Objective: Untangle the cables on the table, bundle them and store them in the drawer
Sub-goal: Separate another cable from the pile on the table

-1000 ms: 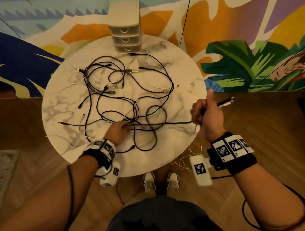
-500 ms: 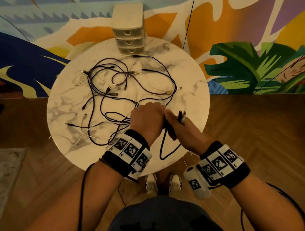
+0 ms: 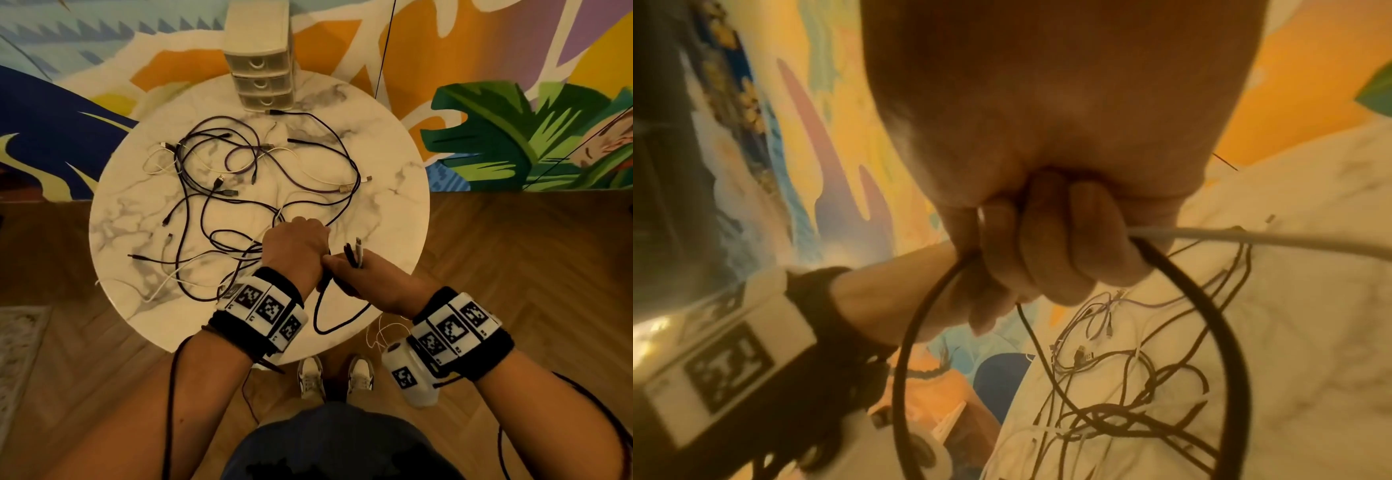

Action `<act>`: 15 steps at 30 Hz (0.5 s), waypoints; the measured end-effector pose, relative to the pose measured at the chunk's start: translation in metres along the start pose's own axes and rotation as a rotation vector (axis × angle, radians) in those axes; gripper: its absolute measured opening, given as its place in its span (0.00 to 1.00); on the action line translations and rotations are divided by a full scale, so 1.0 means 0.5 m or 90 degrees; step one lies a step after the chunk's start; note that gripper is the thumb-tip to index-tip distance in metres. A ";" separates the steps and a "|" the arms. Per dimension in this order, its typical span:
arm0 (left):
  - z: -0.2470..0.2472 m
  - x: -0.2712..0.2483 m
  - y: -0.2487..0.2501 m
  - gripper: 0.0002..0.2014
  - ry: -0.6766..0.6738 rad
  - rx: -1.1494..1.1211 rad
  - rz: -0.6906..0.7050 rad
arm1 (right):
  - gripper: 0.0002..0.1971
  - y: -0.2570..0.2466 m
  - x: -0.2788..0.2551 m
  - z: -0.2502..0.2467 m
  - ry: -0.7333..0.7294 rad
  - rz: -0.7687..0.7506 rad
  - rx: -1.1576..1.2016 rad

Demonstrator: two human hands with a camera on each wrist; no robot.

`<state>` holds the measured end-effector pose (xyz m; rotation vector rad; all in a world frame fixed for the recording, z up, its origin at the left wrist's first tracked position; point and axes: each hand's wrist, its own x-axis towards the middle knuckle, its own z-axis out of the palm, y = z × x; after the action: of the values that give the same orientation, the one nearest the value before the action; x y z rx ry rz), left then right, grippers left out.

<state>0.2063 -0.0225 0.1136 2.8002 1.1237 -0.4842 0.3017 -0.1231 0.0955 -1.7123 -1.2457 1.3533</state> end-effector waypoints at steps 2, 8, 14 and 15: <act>0.018 0.000 -0.003 0.09 0.058 0.016 0.042 | 0.18 0.008 0.005 0.000 0.001 0.023 -0.054; 0.108 -0.011 -0.101 0.12 -0.055 -0.428 0.037 | 0.16 0.088 -0.001 -0.109 0.292 0.145 -0.021; 0.125 0.021 -0.188 0.19 -0.030 -0.765 -0.249 | 0.18 0.150 -0.012 -0.169 0.449 0.183 -0.121; 0.108 0.034 -0.194 0.20 0.022 -0.803 -0.296 | 0.21 0.146 -0.015 -0.177 0.520 0.182 -0.084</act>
<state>0.1372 0.0486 0.0606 1.4684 1.3801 0.2299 0.4077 -0.1493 0.0590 -2.2605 -0.6406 0.5695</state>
